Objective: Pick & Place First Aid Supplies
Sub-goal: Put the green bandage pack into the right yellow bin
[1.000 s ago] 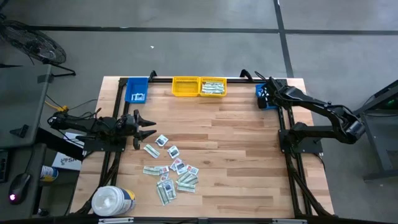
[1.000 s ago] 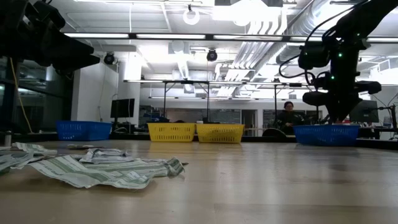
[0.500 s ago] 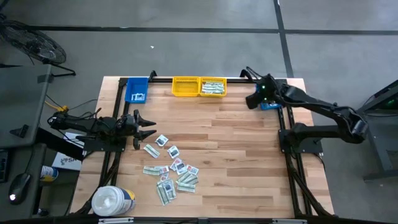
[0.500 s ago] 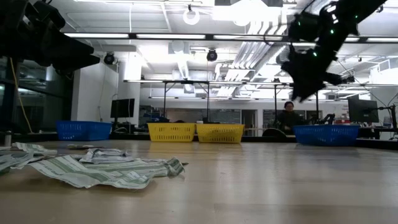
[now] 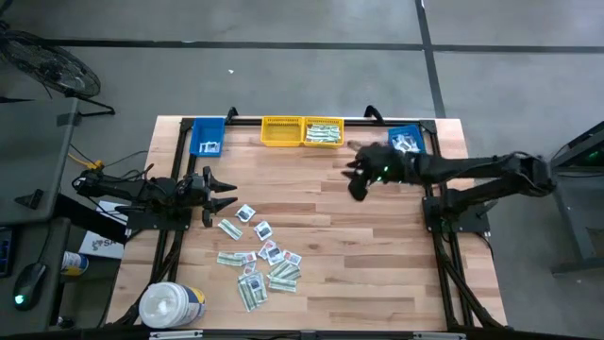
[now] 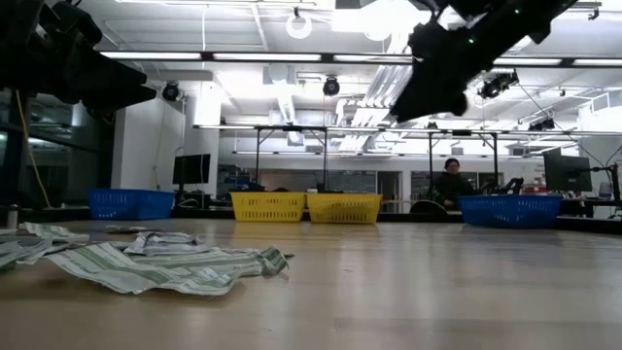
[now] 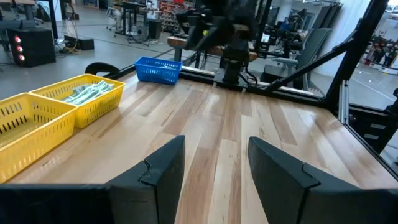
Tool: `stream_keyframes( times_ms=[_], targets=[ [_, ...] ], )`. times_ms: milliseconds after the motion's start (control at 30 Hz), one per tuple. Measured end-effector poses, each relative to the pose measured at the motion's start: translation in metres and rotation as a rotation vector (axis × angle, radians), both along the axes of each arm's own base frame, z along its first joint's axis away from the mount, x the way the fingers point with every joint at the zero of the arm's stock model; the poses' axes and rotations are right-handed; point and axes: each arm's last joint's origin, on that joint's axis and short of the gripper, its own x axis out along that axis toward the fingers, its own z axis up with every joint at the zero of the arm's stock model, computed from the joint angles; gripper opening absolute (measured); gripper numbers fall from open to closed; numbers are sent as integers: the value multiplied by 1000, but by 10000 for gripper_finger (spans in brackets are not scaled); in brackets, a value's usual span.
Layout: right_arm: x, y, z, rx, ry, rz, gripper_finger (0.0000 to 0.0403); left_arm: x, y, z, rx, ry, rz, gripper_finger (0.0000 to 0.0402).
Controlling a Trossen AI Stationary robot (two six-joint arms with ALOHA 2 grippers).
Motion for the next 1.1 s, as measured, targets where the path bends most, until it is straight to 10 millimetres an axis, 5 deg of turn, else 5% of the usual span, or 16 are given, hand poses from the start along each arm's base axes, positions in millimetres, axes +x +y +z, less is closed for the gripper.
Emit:
stream_keyframes(
  times_ms=[300,600,1100],
  targets=[
    [59,47,-41,-86,-81,232,139,0,0,0,0,0,0,177],
    [84,85,-91,-52,-50,333,139,0,0,0,0,0,0,177],
    [169,127,-104,131,6,391,140,0,0,0,0,0,0,177]
  ],
)
